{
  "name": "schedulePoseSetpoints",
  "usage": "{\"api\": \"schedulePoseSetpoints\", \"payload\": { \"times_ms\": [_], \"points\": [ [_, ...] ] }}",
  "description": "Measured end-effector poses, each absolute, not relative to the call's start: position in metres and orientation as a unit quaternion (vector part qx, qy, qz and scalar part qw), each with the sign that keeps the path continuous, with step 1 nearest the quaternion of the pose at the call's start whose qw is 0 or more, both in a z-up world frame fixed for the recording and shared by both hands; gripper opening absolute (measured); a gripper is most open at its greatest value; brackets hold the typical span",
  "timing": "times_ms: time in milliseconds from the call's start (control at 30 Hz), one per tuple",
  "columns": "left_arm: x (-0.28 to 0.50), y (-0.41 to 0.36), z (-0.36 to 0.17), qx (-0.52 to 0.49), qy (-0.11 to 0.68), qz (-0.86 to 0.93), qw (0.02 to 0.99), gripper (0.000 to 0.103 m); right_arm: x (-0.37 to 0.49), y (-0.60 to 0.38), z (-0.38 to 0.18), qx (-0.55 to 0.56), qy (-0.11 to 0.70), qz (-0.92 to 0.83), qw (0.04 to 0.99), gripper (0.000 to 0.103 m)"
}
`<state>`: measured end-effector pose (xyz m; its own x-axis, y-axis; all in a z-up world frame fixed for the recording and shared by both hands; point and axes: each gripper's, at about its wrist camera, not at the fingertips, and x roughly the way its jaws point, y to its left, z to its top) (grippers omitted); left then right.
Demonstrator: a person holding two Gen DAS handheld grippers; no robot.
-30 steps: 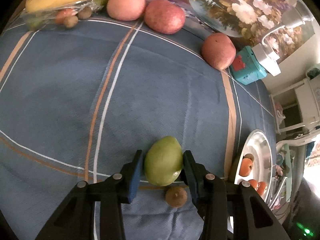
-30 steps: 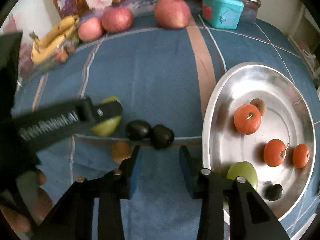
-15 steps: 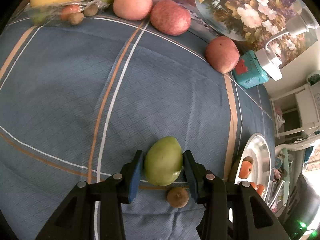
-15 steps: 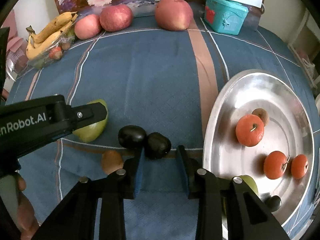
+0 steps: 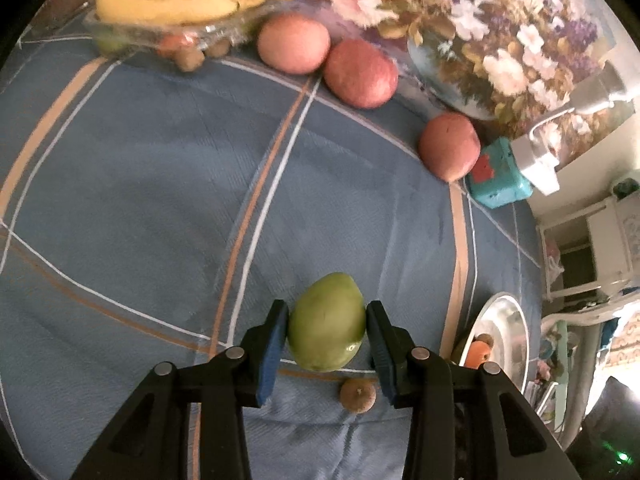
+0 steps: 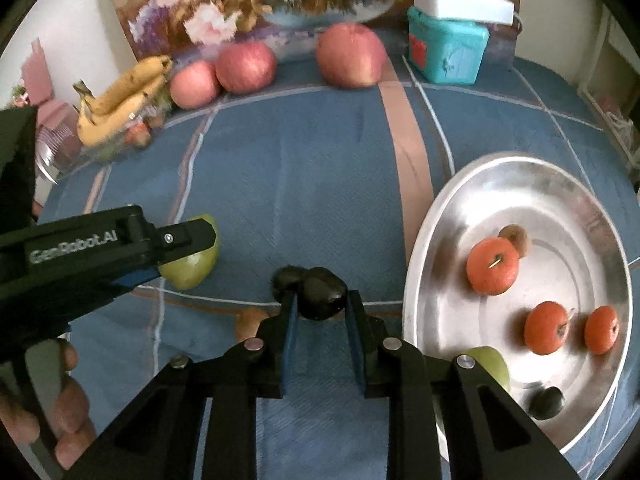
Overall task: Organize fruits
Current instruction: 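Lift the pear and plum and carry them over the steel plate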
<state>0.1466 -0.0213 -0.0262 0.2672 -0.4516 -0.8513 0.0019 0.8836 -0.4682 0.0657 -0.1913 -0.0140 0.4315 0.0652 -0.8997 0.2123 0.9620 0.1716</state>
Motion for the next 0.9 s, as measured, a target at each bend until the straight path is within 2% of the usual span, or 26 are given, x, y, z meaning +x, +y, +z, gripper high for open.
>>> {"api": "schedulePoseSetpoints", "payload": {
  "times_ms": [267,600,900],
  "points": [
    [0.143,-0.019,-0.006,-0.202,0.566,-0.15,0.785,0.043,0.057,-0.198,0.011,0.146,0.503,-0.04,0.851,0.025],
    [0.137,-0.038,0.0,-0.199,0.567,-0.165,0.782,0.043,0.05,-0.213,0.011,0.169,0.501,-0.049,0.848,0.025],
    [0.117,-0.098,0.013,-0.151,0.565,-0.232,0.777,0.043,0.031,-0.265,0.01,0.196,0.493,-0.11,0.841,0.025]
  ]
}}
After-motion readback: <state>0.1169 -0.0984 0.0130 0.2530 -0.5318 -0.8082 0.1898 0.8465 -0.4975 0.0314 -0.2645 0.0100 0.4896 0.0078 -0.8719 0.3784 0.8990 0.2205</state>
